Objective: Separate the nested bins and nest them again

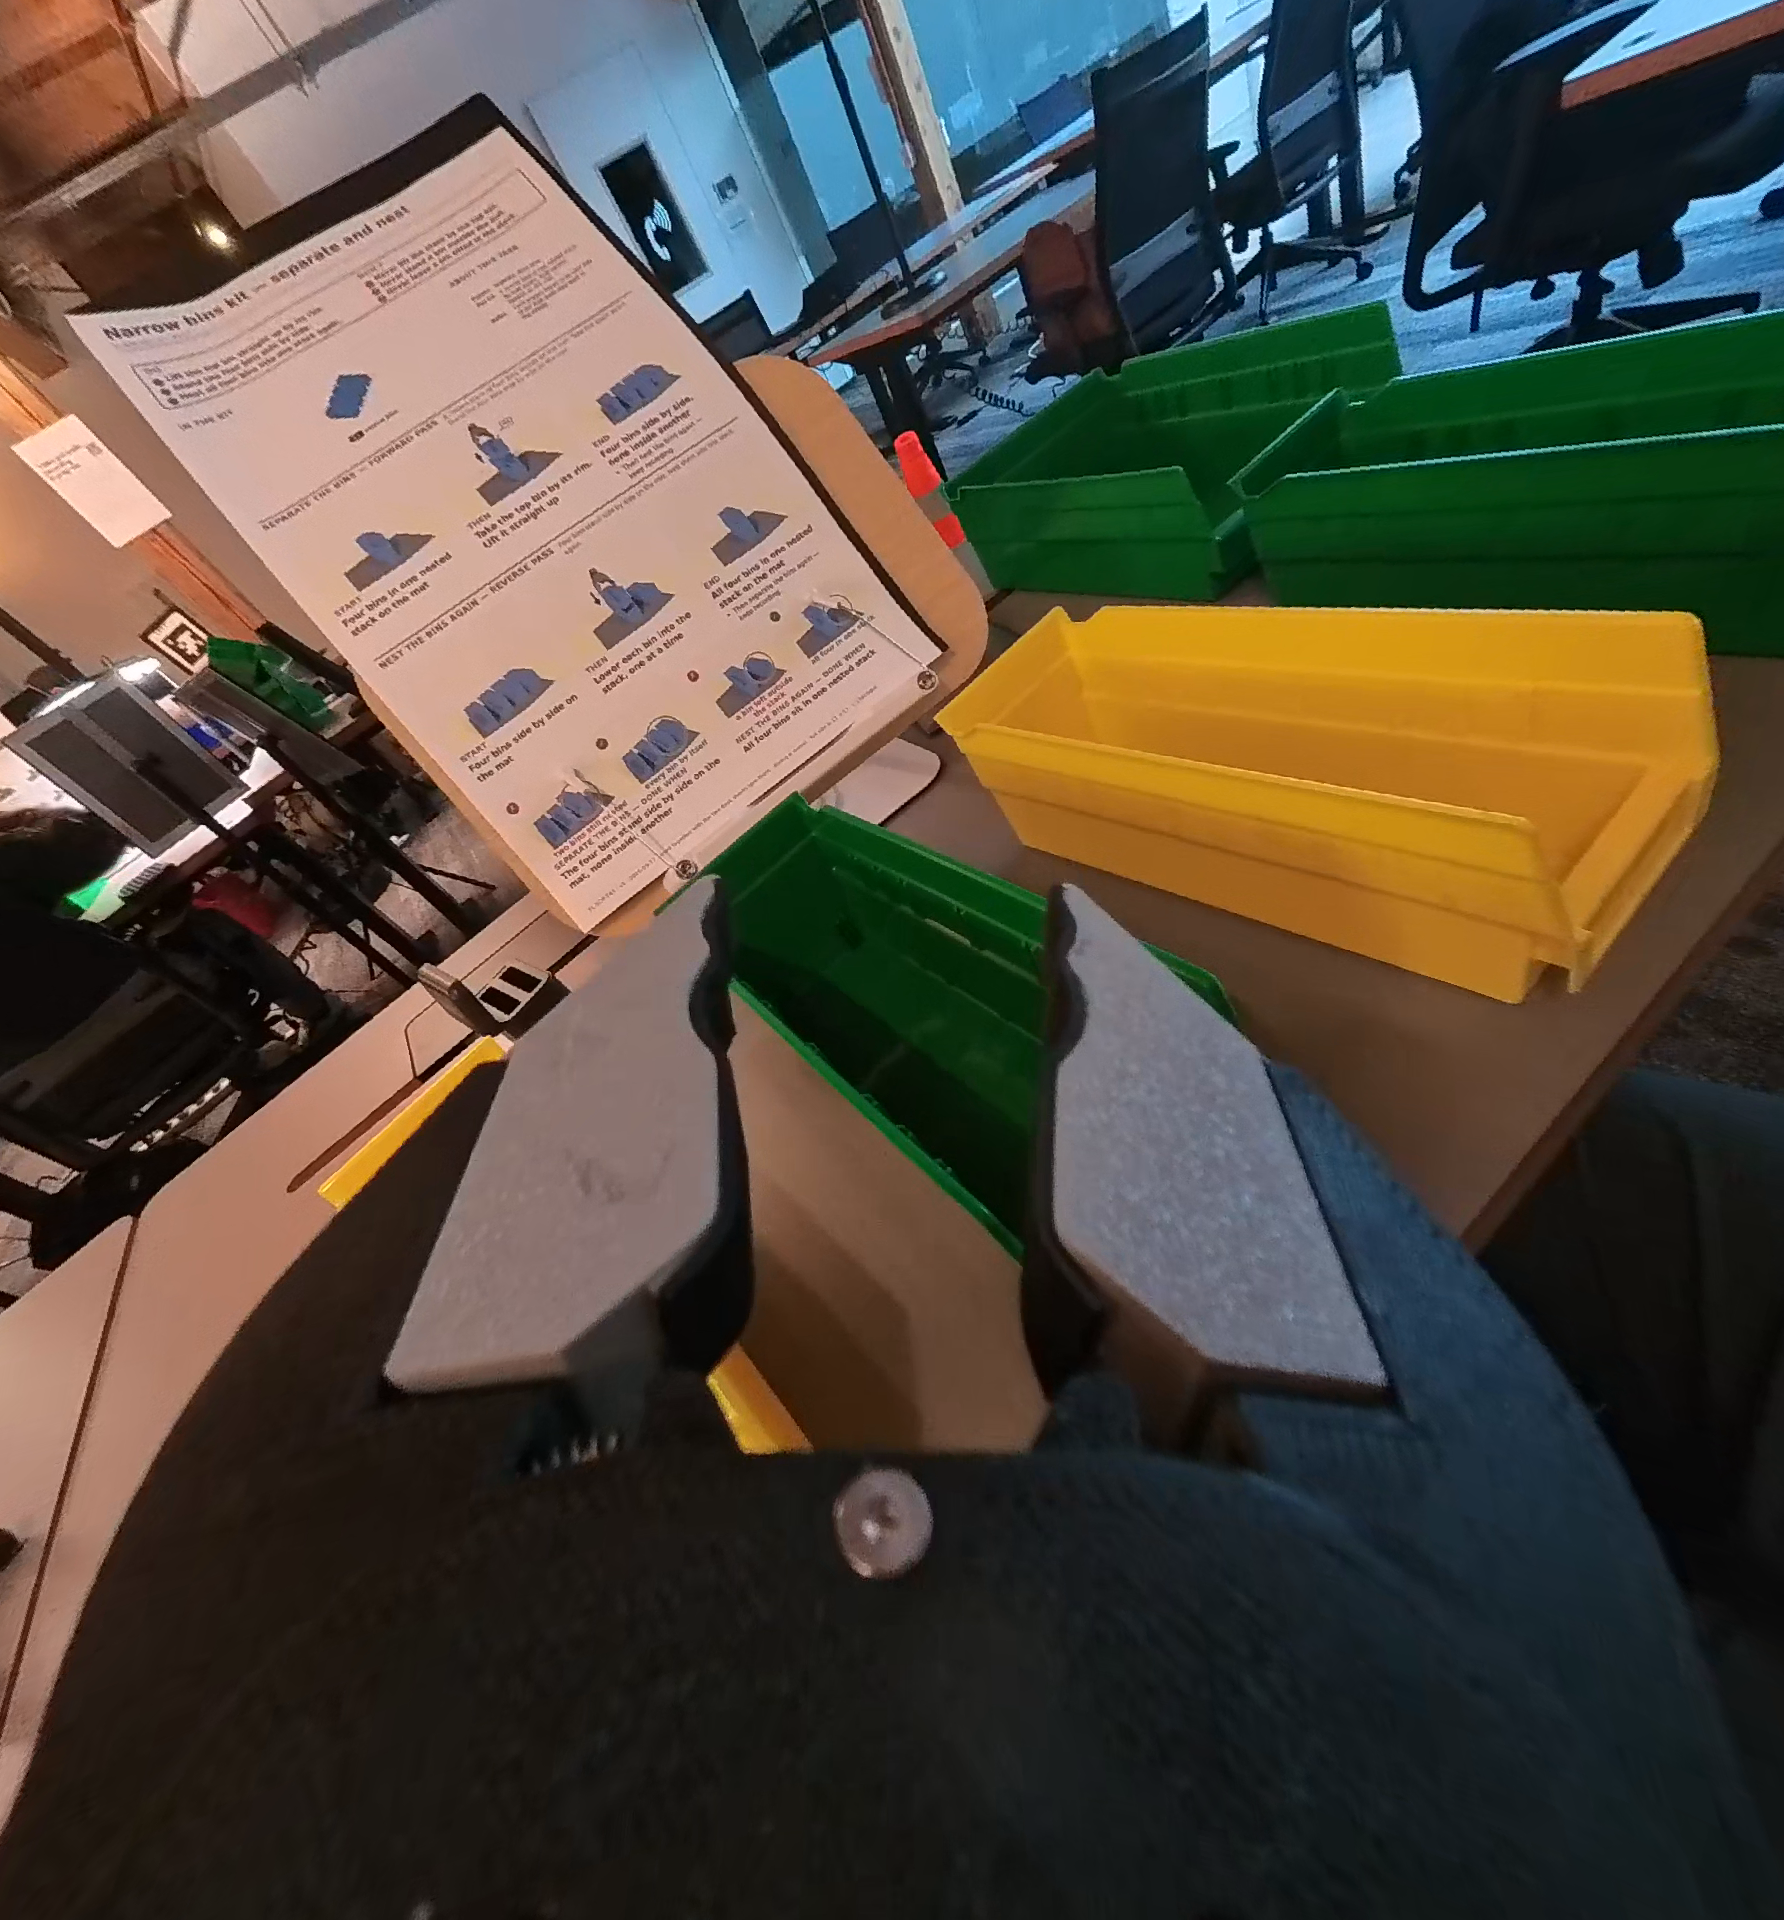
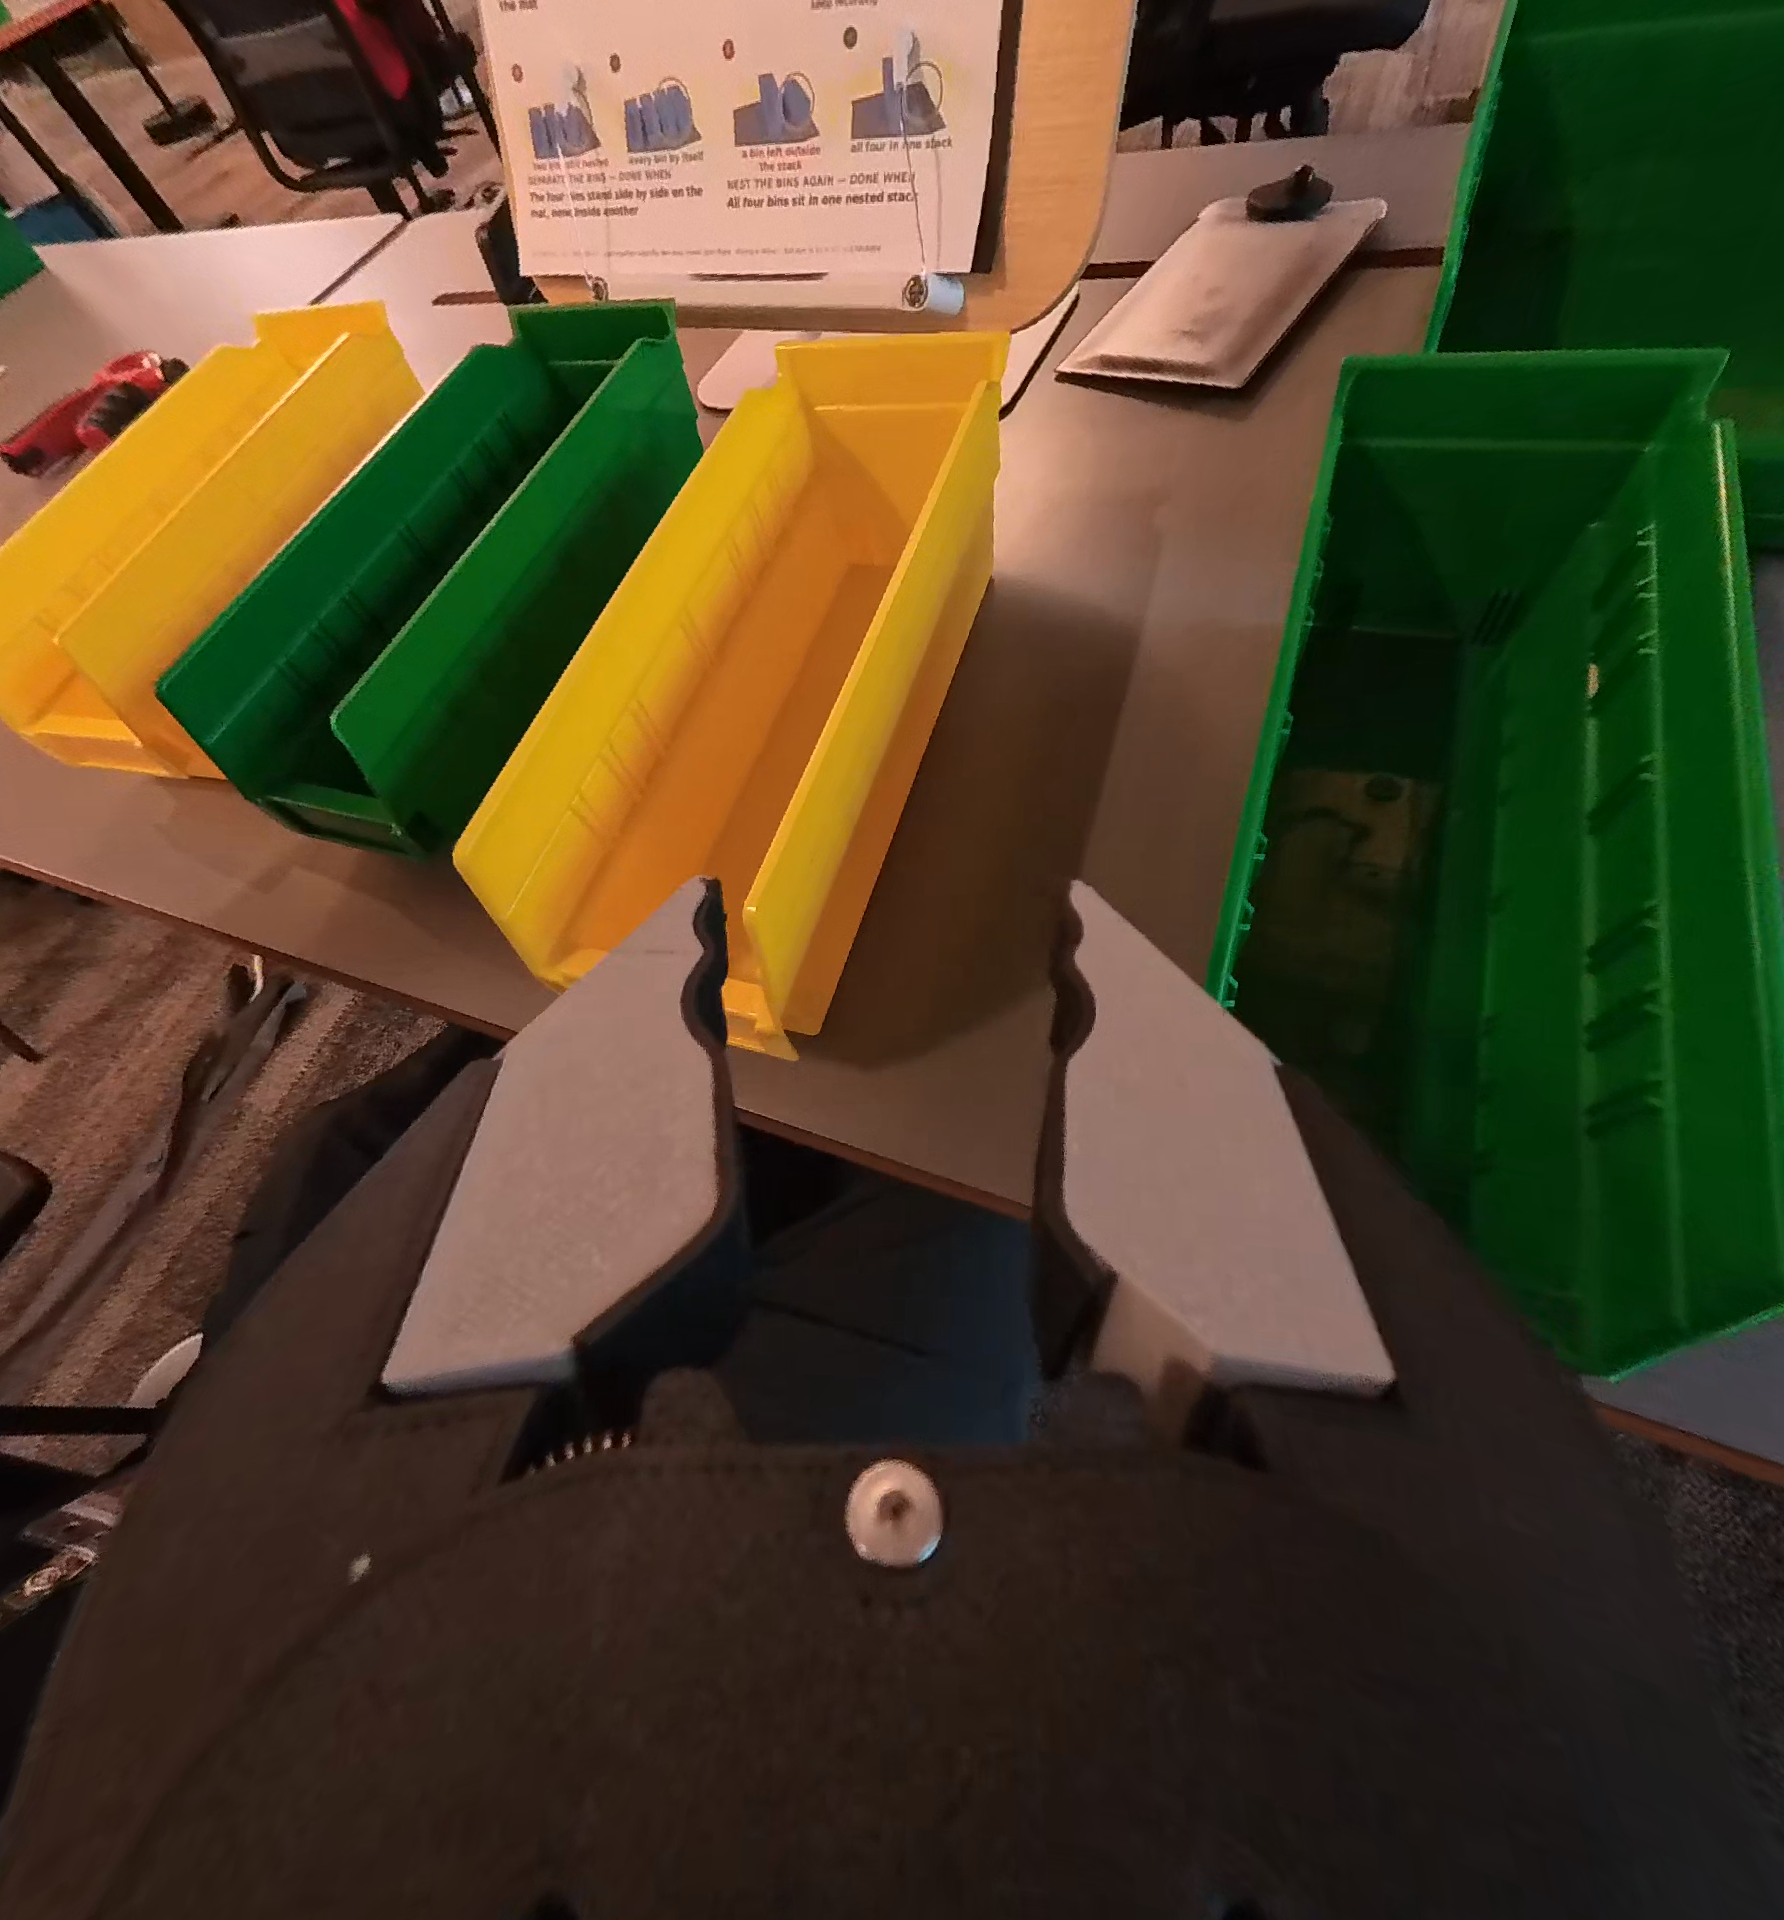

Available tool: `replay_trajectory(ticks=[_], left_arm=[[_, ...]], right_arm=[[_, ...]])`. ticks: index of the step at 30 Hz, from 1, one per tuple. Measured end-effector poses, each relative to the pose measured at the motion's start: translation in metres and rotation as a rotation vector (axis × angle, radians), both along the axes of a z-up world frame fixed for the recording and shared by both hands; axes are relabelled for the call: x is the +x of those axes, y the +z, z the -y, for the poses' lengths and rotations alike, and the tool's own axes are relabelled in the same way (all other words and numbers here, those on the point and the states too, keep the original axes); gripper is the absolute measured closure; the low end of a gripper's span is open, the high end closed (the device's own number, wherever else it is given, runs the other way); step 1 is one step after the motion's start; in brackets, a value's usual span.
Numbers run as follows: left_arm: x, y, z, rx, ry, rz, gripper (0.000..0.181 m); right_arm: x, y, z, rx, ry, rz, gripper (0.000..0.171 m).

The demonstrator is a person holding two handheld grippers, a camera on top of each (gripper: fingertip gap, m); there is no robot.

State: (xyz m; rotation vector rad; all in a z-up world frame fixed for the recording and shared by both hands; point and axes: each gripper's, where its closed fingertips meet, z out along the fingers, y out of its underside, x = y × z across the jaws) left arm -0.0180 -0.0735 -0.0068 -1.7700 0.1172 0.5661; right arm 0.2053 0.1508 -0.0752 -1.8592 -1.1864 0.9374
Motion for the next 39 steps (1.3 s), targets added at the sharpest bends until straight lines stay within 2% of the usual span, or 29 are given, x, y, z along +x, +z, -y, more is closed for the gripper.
replay_trajectory(ticks=[8,14,18,22,27,35,39], left_arm=[[-0.004,-0.009,-0.002,-0.031,0.007,0.045,0.122],[-0.009,-0.047,-0.012,-0.176,0.006,0.084,0.113],[0.003,-0.075,-0.020,-0.310,-0.072,0.035,0.110],[0.028,-0.088,-0.022,-0.384,-0.190,-0.112,0.116],[0.039,-0.110,-0.026,-0.477,-0.221,-0.140,0.115],[0.027,-0.165,-0.022,-0.714,-0.201,-0.175,0.126],[0.020,-0.185,-0.023,-0.788,-0.189,-0.207,0.143]], right_arm=[[0.000,-0.004,0.007,-0.023,0.031,0.027,0.112],[-0.002,-0.007,0.010,-0.020,0.041,0.044,0.112],[-0.002,-0.007,0.009,-0.015,0.035,0.045,0.112],[-0.002,-0.007,0.009,-0.017,0.042,0.043,0.112],[-0.007,-0.005,0.019,0.004,0.090,0.036,0.106],[-0.008,-0.007,0.019,0.042,0.075,0.061,0.105],[-0.007,-0.007,0.016,0.037,0.061,0.061,0.106]])
